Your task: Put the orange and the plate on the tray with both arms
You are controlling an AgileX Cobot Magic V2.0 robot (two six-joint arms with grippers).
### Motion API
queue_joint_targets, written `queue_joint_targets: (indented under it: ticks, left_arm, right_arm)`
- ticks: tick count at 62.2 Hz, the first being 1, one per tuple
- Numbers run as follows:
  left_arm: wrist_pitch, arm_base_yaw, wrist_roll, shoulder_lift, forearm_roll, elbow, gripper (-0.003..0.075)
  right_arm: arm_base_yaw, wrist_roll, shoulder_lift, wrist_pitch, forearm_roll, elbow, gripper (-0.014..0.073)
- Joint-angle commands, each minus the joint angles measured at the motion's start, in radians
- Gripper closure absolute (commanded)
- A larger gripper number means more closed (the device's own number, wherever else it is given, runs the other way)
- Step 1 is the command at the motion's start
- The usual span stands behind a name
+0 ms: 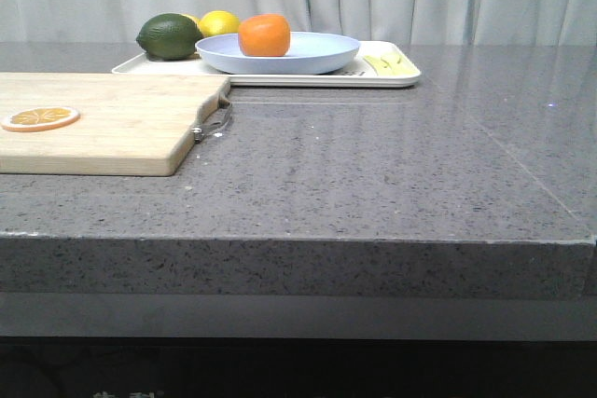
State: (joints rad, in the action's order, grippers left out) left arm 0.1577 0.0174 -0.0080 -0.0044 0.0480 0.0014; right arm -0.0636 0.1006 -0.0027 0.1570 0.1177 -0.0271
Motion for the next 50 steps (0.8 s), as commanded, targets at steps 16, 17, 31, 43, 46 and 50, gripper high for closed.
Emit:
queue_joint_targets:
  ticks: [16,17,31,43,46,50]
  left_arm:
    - [-0.092,-0.002,-0.008,-0.02,0.009,0.004,0.0738]
    - [-0.092,-0.002,-0.008,-0.02,0.009,0.004,0.0738]
    - [-0.092,-0.002,-0.008,-0.02,0.009,0.004,0.0738]
    - [-0.092,-0.002,-0.008,-0.02,0.009,0.004,0.0738]
    - [-0.092,-0.002,-0.008,-0.02,0.009,0.004,0.0738]
    - [-0.092,-0.002,-0.008,-0.02,0.009,0.004,0.0738]
  right_arm:
    - [0.004,0.005,-0.029,-0.034,0.006,0.003,0.0646]
    - [0.004,0.005,-0.029,-0.034,0.006,0.003,0.0646]
    - [0.004,0.005,-0.029,-0.034,0.006,0.003,0.0646]
    - [0.004,0.005,-0.029,-0.034,0.006,0.003,0.0646]
    - [0.004,0.005,-0.029,-0.034,0.006,0.003,0.0646]
    - [0.004,0.005,-0.029,-0.034,0.006,0.003,0.0646]
